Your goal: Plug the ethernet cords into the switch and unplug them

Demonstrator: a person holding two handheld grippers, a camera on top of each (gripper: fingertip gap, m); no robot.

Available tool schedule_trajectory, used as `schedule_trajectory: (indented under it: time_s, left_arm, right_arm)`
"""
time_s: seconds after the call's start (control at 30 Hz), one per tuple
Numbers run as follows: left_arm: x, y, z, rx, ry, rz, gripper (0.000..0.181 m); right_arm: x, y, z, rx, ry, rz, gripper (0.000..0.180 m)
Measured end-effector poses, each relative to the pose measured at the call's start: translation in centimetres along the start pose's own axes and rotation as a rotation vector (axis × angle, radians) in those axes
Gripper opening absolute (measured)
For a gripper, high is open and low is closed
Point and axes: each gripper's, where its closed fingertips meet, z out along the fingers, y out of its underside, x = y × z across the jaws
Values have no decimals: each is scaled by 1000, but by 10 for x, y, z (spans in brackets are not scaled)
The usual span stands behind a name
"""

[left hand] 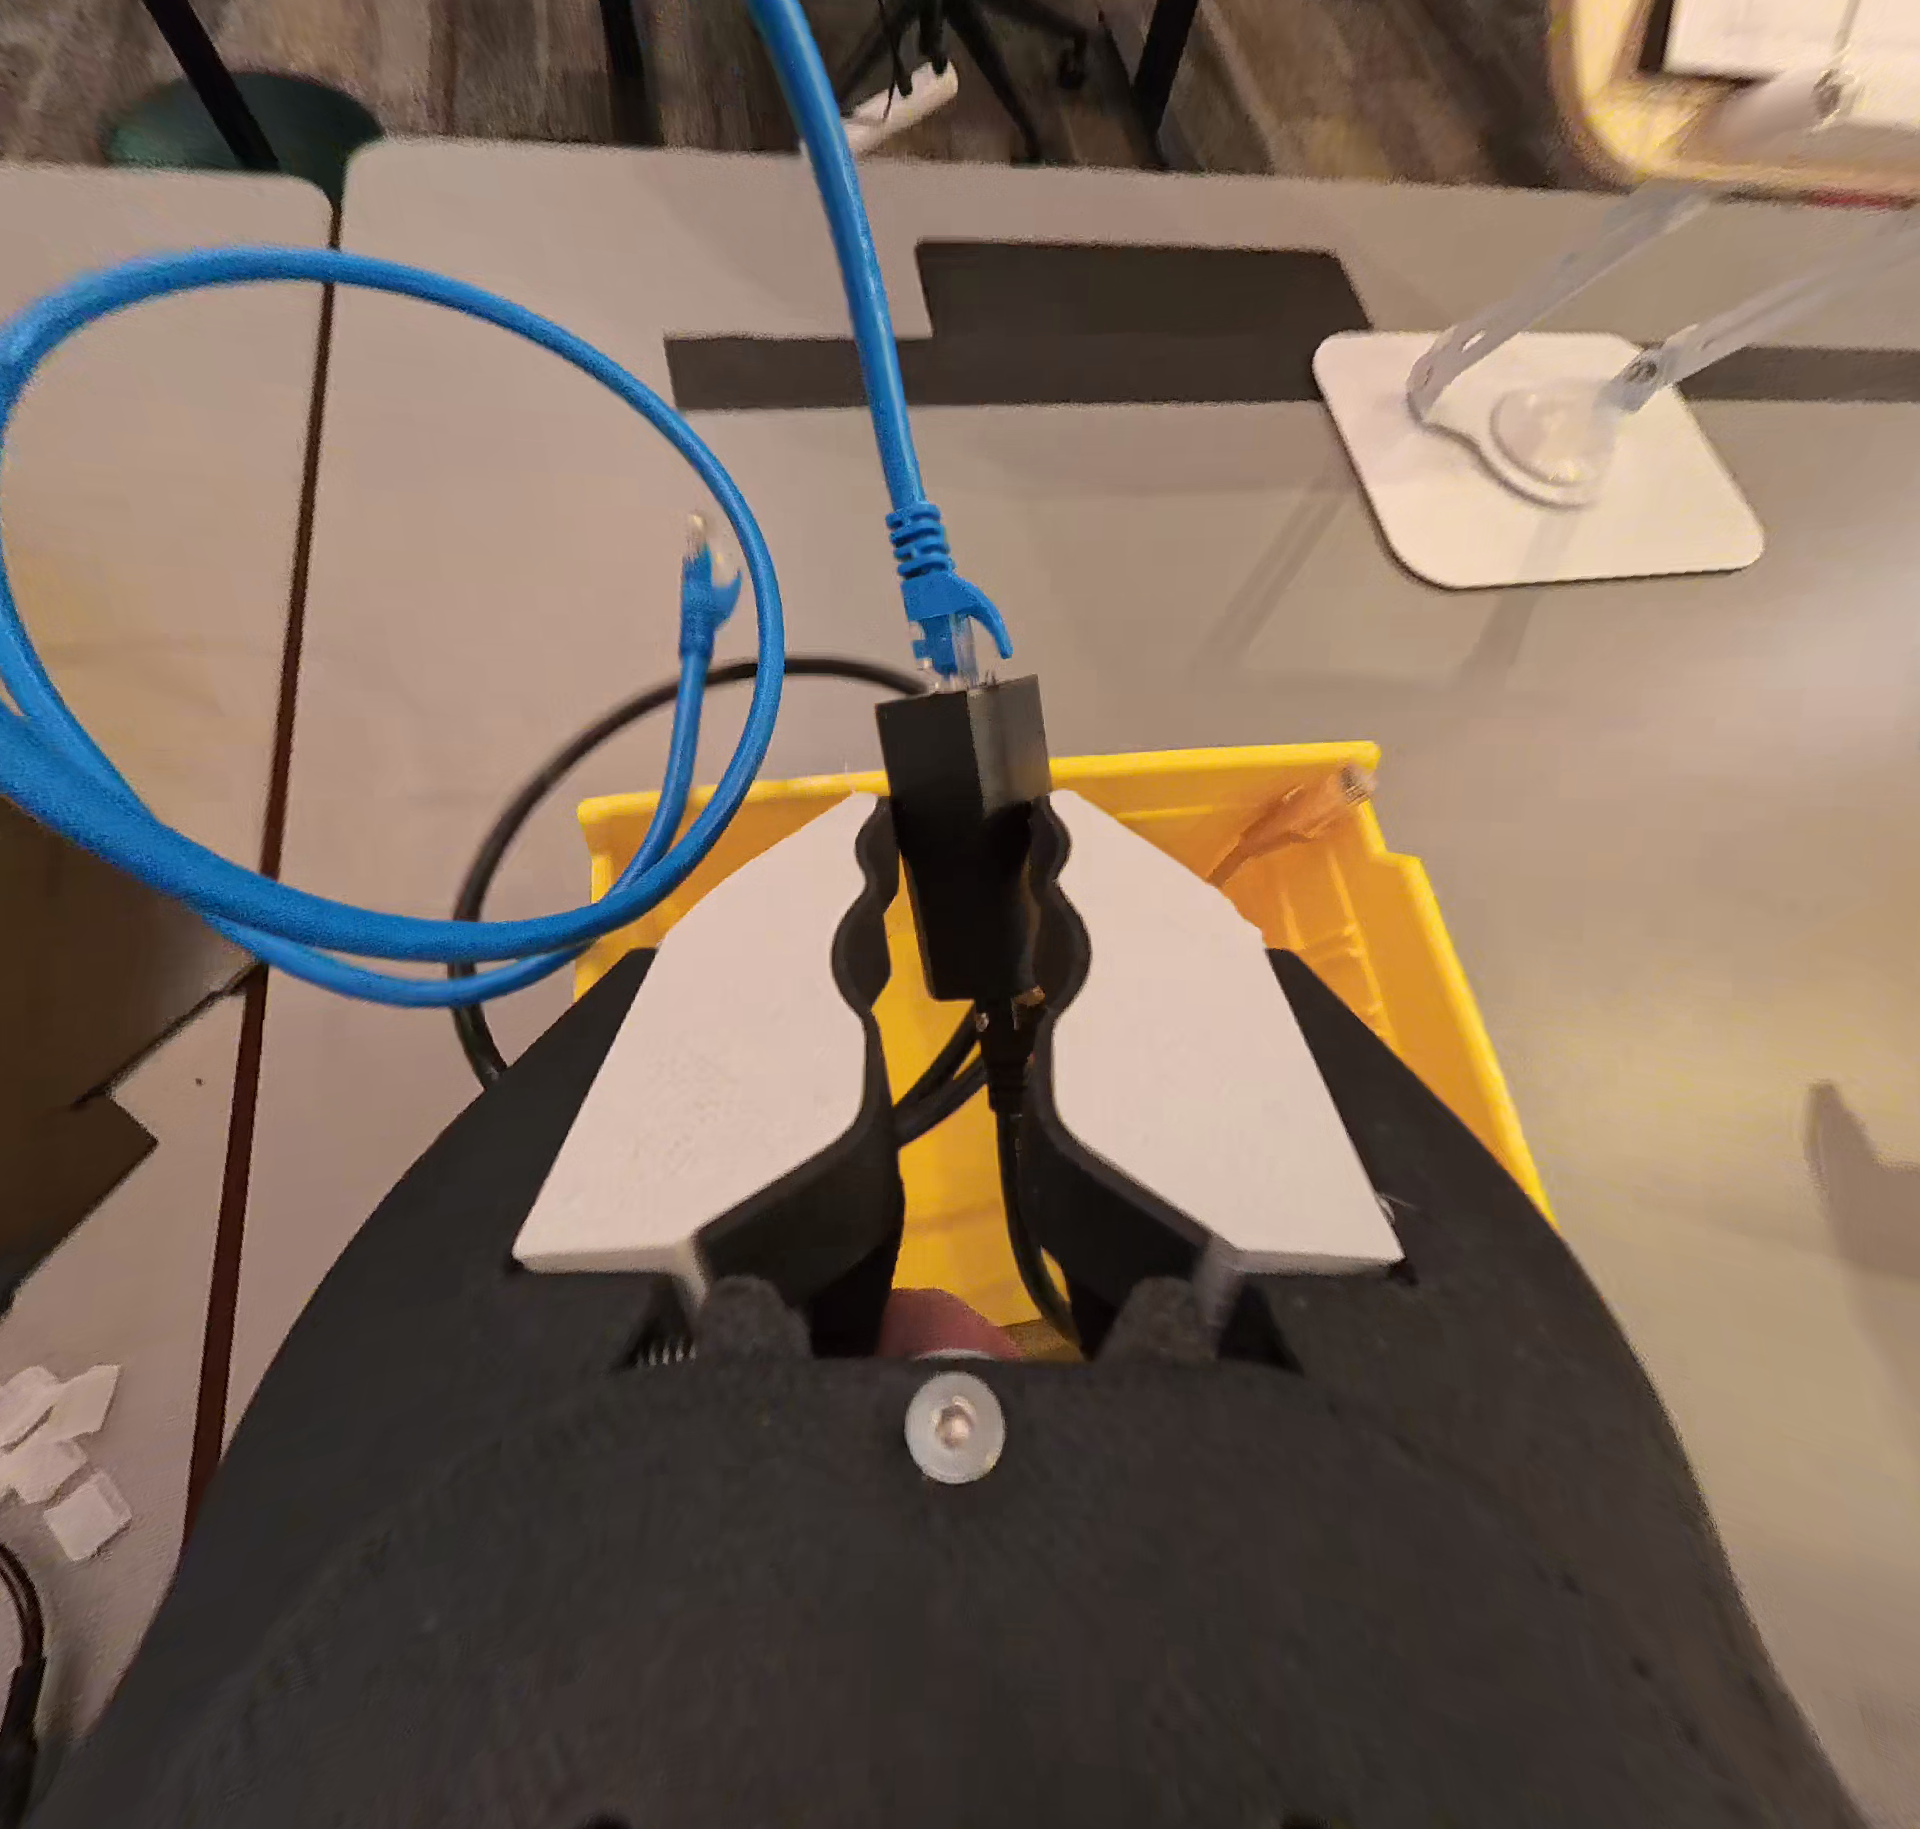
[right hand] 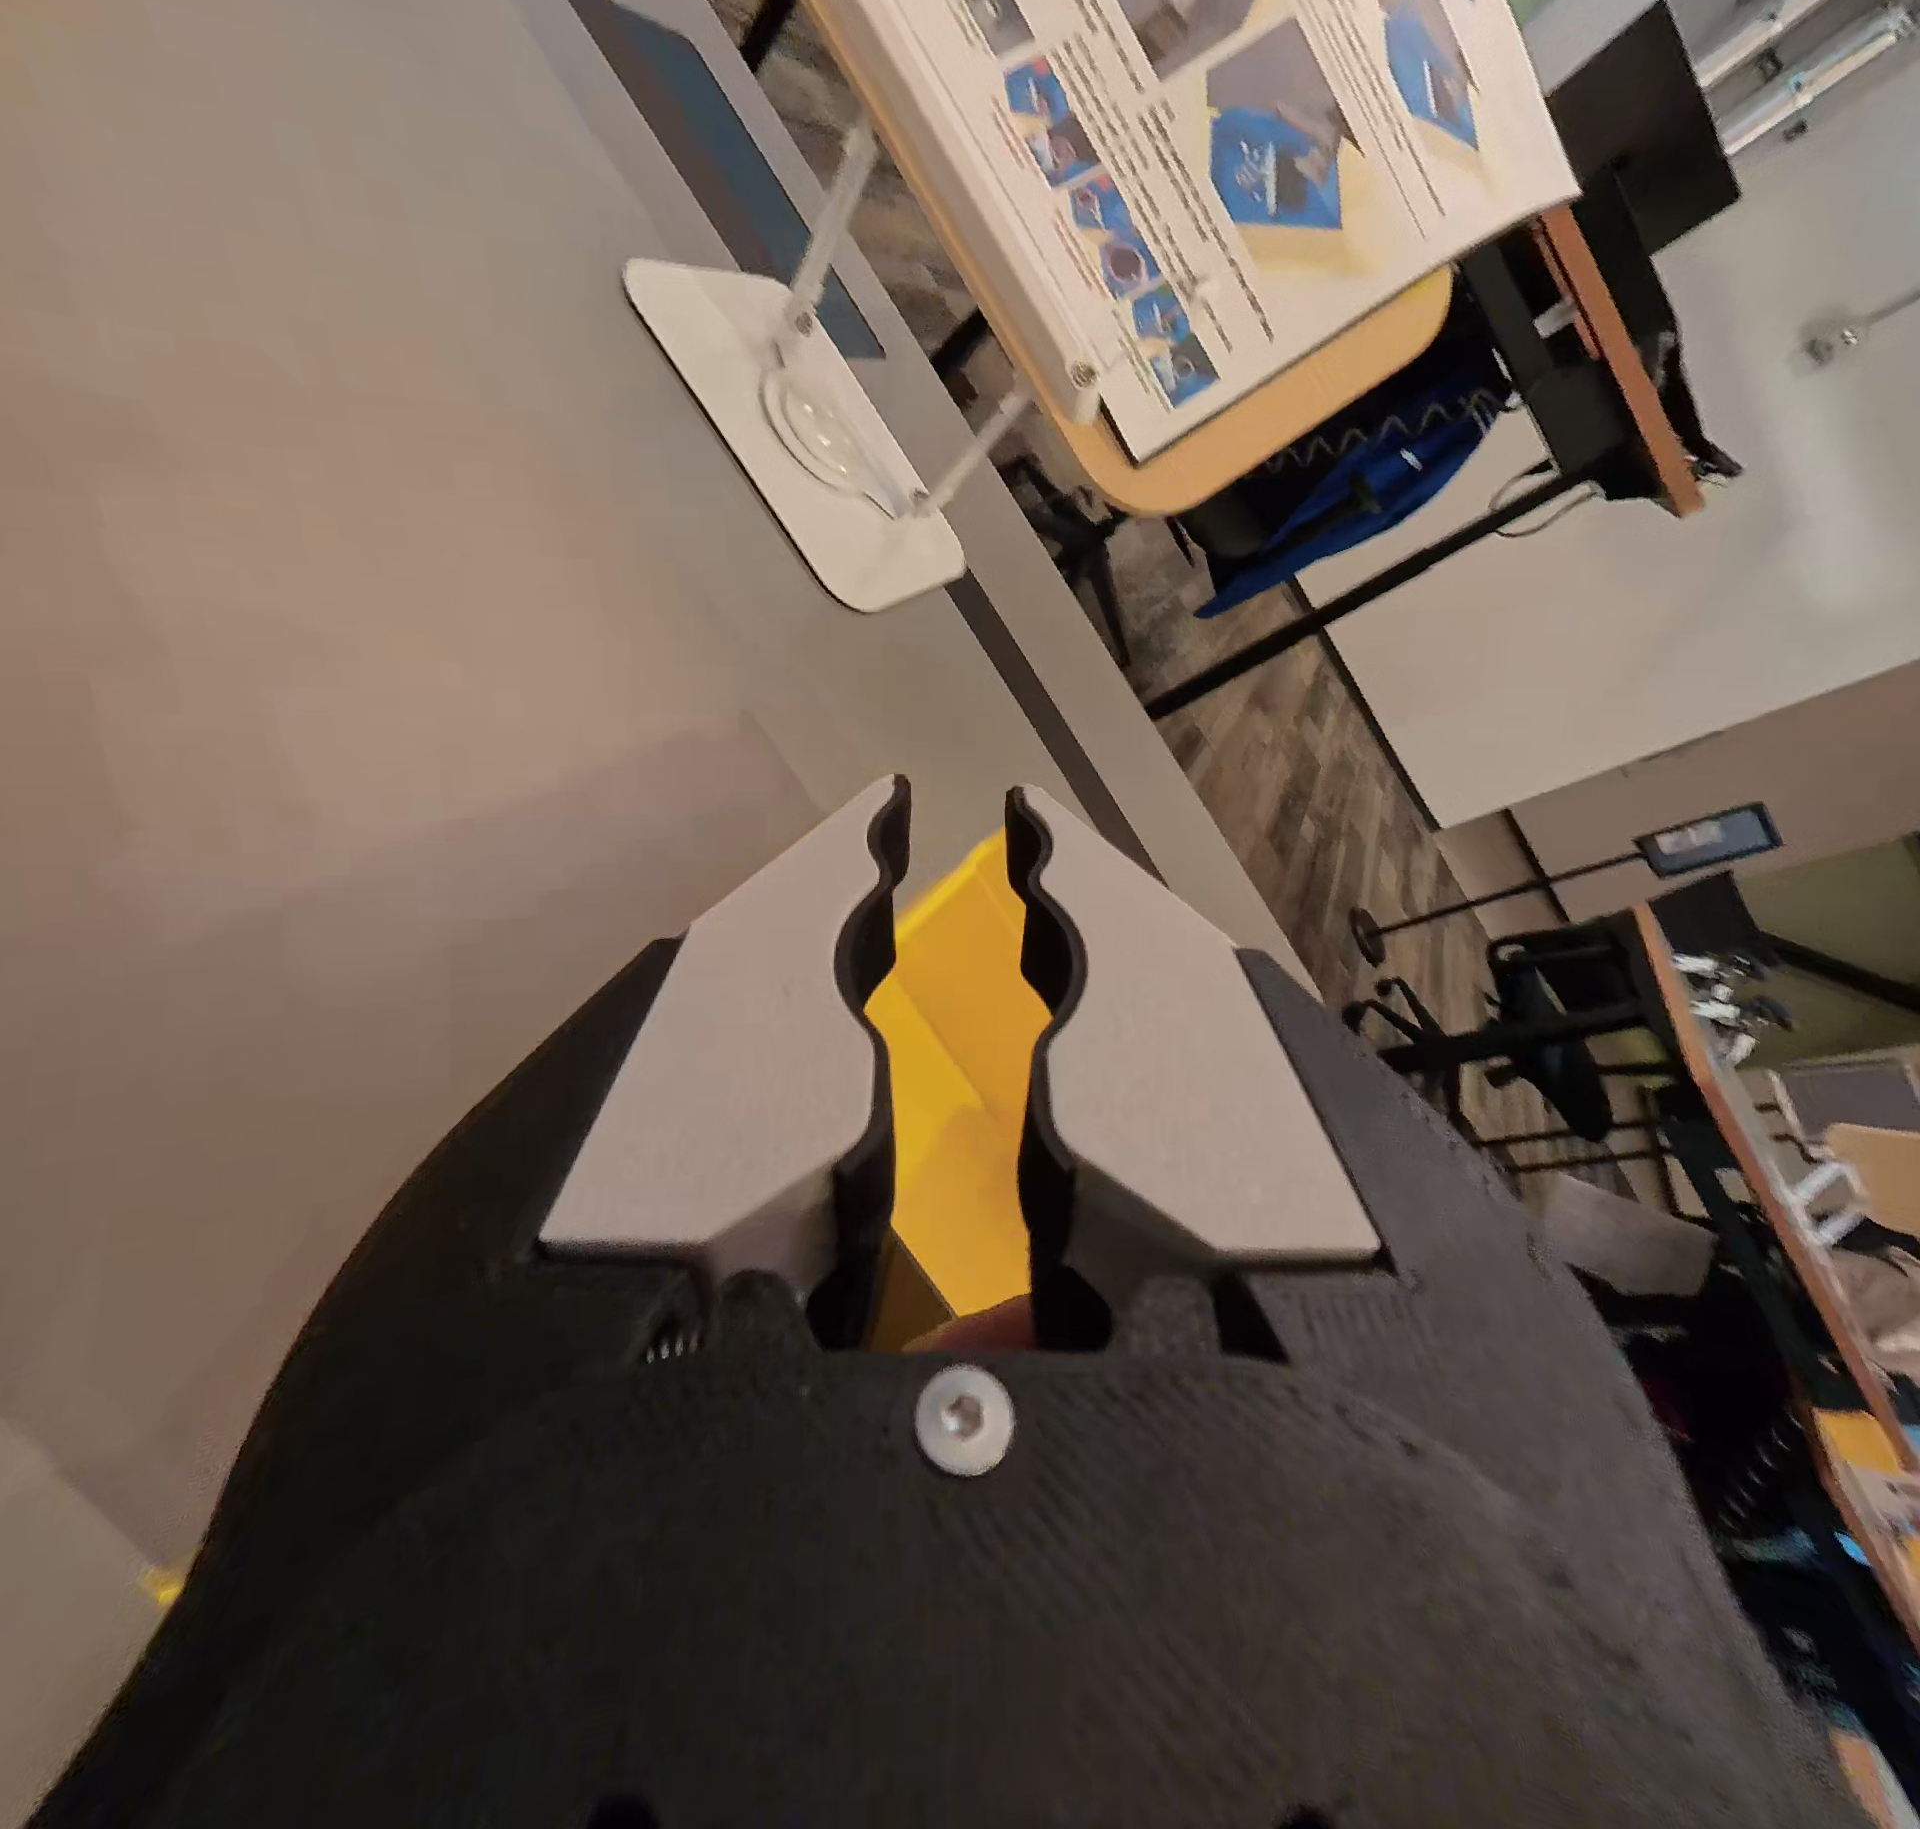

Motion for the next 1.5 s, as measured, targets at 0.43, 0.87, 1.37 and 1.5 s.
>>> schedule_trajectory:
  time_s: [0.43,0.87,1.37,1.5]
  left_arm:
    - [96,-96,-109,448,146,-12,22]
    - [249,-108,-125,563,389,37,22]
    - [283,-113,-132,542,502,171,25]
    - [279,-119,-144,575,508,204,36]
  right_arm:
    - [-107,-180,19,374,-415,124,63]
    - [-154,-338,93,595,-644,519,79]
    - [-142,-345,107,658,-768,590,5]
    - [-128,-346,104,627,-816,525,2]
